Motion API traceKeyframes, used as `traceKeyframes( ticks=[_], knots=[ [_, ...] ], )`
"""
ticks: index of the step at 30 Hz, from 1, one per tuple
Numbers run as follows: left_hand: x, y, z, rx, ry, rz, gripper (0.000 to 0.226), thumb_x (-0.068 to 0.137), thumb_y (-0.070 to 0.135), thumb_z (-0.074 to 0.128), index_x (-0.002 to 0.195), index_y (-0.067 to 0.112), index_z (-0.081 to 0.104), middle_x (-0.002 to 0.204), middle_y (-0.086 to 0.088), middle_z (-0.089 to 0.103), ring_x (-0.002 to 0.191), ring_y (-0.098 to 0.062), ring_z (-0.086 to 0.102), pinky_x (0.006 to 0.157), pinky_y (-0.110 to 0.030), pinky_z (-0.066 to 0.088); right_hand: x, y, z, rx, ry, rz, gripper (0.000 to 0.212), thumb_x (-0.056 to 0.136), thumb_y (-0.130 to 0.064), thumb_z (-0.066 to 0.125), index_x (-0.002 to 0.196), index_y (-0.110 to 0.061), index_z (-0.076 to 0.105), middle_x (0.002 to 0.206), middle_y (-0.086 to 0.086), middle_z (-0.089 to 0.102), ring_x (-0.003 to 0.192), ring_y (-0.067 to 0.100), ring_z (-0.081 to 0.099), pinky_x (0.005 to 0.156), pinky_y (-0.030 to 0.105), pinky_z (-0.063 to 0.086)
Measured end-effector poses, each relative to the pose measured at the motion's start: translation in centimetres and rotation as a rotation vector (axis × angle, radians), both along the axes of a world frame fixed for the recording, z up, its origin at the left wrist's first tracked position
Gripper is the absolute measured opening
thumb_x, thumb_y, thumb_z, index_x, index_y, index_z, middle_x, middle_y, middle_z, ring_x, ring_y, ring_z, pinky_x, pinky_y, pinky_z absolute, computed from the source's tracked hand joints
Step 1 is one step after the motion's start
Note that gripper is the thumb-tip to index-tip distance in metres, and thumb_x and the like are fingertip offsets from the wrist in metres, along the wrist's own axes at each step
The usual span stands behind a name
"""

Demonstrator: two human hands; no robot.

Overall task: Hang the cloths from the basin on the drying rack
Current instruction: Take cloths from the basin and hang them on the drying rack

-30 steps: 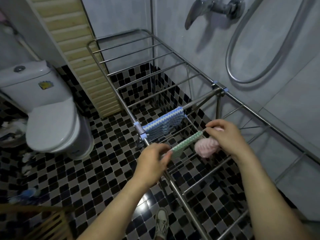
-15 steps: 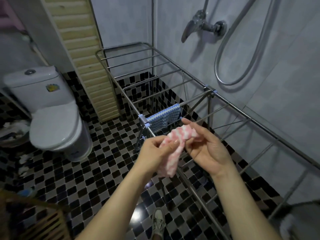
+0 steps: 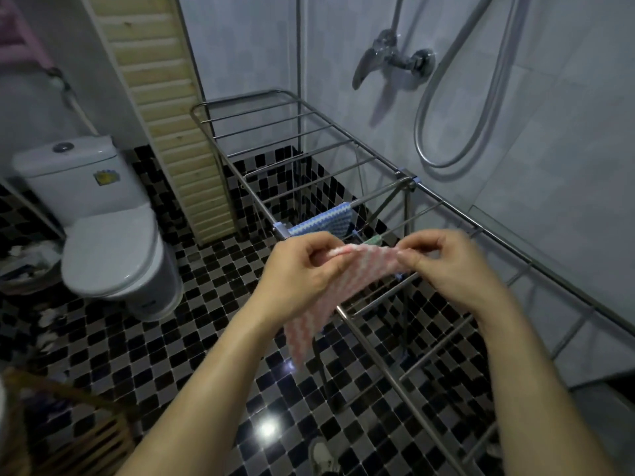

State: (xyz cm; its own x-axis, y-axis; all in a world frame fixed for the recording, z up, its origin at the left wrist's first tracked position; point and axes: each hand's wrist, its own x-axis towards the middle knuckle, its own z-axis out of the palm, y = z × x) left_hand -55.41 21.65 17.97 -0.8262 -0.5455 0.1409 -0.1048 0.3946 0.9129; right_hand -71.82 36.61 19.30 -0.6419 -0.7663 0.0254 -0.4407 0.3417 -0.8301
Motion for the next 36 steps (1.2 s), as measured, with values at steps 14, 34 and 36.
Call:
traceKeyframes(
  ticks=[14, 34, 36],
  knots=[
    [-6.7, 4.4, -5.6, 0.277, -0.27, -0.358, 0.017, 0.084, 0.022, 0.068, 0.079, 0.026, 0.052, 0.088, -0.007, 0.06, 0.09, -0.033, 0.066, 0.081, -0.055, 0.056, -10.0, 4.0, -4.5, -0.018, -0.247, -0.116, 0.002, 0.085, -0.011, 0.069, 0.083, -0.012, 0.068, 0.084, 0.013, 0.068, 0.068, 0.026, 0.067, 0.066, 0.038, 0.061],
    [-8.1, 1.3, -13.7, -0.409, -0.523, 0.083, 0.014, 0.088, 0.031, 0.067, 0.101, 0.026, 0.068, 0.101, 0.01, 0.06, 0.09, -0.008, 0.057, 0.073, -0.02, 0.044, -12.2, -1.1, -14.2, 0.257, 0.053, -0.396, 0.025, 0.09, -0.018, 0.062, 0.114, -0.016, 0.061, 0.107, 0.003, 0.064, 0.094, 0.02, 0.061, 0.076, 0.029, 0.048],
    [-7.8, 1.9, -13.7, -0.4, -0.559, -0.015, 0.015, 0.087, 0.035, 0.067, 0.098, 0.025, 0.07, 0.097, 0.009, 0.066, 0.084, -0.005, 0.056, 0.077, -0.024, 0.051, -12.2, 0.1, -14.7, 0.269, -0.071, -0.392, 0.022, 0.088, -0.024, 0.066, 0.108, -0.017, 0.061, 0.096, -0.001, 0.063, 0.086, 0.016, 0.06, 0.068, 0.027, 0.044]
  ],
)
